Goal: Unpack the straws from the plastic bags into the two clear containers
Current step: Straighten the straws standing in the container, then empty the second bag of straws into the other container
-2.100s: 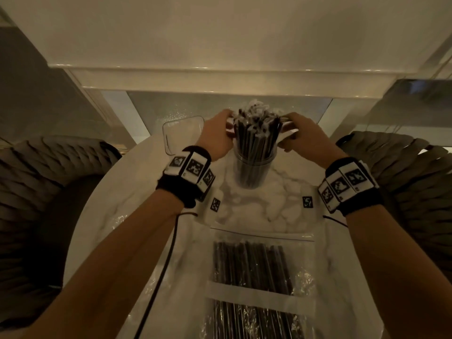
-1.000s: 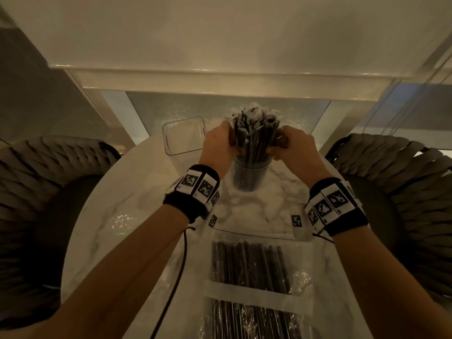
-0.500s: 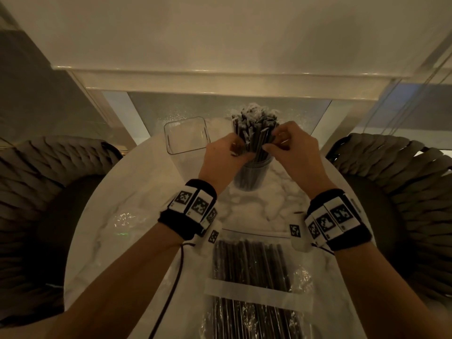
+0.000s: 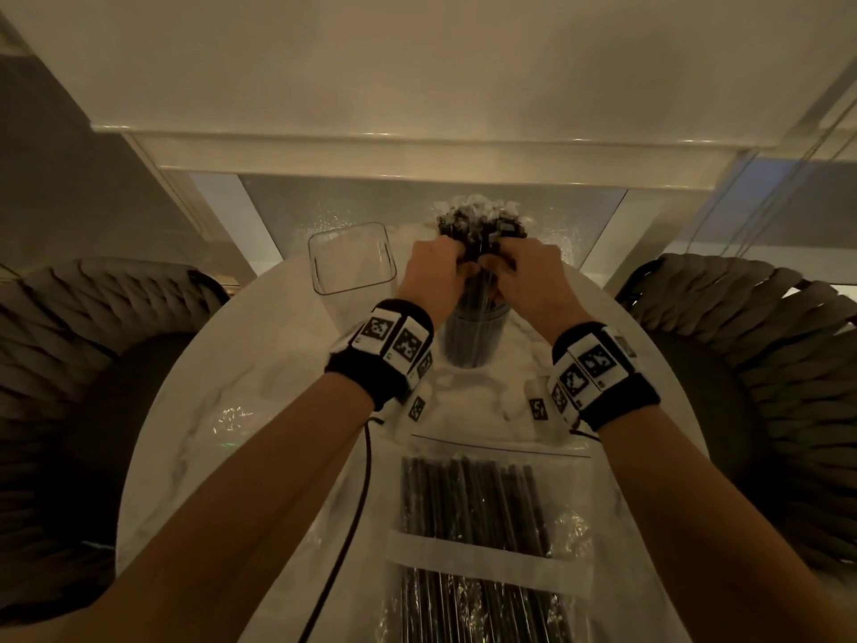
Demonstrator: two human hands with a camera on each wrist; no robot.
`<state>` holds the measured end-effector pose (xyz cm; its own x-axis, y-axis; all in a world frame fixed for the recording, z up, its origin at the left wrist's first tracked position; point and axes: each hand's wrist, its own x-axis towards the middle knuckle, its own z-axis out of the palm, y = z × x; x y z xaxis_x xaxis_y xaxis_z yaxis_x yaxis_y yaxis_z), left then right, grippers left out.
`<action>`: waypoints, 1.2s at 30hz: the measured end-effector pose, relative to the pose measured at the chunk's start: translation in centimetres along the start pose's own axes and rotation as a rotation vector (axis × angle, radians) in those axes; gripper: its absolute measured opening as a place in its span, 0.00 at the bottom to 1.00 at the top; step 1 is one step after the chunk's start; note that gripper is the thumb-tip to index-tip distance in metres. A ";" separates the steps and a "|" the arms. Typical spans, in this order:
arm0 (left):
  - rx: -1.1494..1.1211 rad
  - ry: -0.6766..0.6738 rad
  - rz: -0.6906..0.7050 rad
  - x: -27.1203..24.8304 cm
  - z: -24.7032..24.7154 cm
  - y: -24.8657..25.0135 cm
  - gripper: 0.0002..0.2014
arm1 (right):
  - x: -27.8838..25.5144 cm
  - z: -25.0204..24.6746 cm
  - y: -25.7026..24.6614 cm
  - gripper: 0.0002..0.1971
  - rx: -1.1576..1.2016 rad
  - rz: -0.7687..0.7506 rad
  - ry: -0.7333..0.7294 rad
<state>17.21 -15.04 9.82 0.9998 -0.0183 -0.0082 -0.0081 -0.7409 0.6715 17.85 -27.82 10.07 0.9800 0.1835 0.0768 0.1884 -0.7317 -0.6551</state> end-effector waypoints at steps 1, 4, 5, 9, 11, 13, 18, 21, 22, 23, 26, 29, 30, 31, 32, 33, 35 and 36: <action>-0.014 0.026 -0.012 0.0 0.2 -0.1 0.09 | -0.1 0.0 0.1 0.09 0.005 0.001 0.006; 0.041 0.101 -0.048 -0.3 0.1 -0.3 0.14 | -0.1 -0.4 0.2 0.07 0.063 0.027 0.010; 0.091 0.123 -0.051 -0.5 0.0 -0.2 0.15 | -0.2 -0.4 0.2 0.06 0.091 0.045 0.021; 0.141 0.164 -0.032 -1.4 -0.1 -0.1 0.13 | -0.8 -0.3 0.3 0.10 0.162 0.073 0.079; 0.115 0.165 -0.011 -1.8 -0.2 -0.2 0.10 | -1.3 -0.3 0.2 0.13 0.162 0.060 0.090; 0.081 0.154 -0.007 -2.3 -0.5 -0.2 0.09 | -1.7 -0.3 0.2 0.12 0.173 0.039 0.099; 0.036 0.165 -0.010 -3.8 -1.7 -0.2 0.10 | -2.7 -1.4 0.3 0.10 0.285 0.028 0.167; 0.034 0.170 0.018 -4.7 -2.9 -0.2 0.12 | -3.4 -2.6 0.1 0.11 0.274 0.007 0.202; 0.026 0.164 0.030 -5.1 -3.2 -0.1 0.12 | -3.7 -2.9 0.0 0.11 0.269 0.007 0.206; 0.017 0.159 0.042 -5.4 -3.5 -0.1 0.13 | -3.9 -3.1 -0.1 0.11 0.254 0.007 0.203; -0.007 0.138 0.066 -6.6 -4.0 0.0 0.12 | -5.1 -3.5 -0.1 0.11 0.194 0.003 0.174; -0.053 0.061 0.067 -8.1 -3.3 -0.6 0.10 | -7.0 -2.6 0.8 0.10 0.147 0.018 0.154; -0.044 0.012 0.052 -8.7 -2.7 -1.2 0.10 | -7.8 -1.8 1.4 0.10 0.117 0.026 0.134; -0.015 -0.052 0.026 -9.3 -2.0 -2.0 0.09 | -8.5 -0.8 2.2 0.09 0.073 0.051 0.081; 0.031 -0.123 -0.010 -9.8 -1.1 -2.9 0.09 | -9.3 0.4 2.9 0.09 0.001 0.080 -0.018; 0.084 -0.200 -0.058 -10.3 -0.2 -3.8 0.09 | -10.2 1.7 3.7 0.14 -0.095 0.110 -0.159; 0.216 -0.368 -0.131 -11.3 1.9 -5.7 0.15 | -12.1 4.4 5.3 0.33 -0.277 0.181 -0.513; 0.291 -0.459 -0.136 -11.7 3.0 -6.6 0.21 | -13.1 5.6 6.0 0.38 -0.339 0.223 -0.637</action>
<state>5.50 -11.93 3.29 0.8824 -0.1519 -0.4454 0.0502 -0.9107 0.4101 5.82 -30.94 0.90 0.7899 0.2760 -0.5476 0.0996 -0.9389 -0.3295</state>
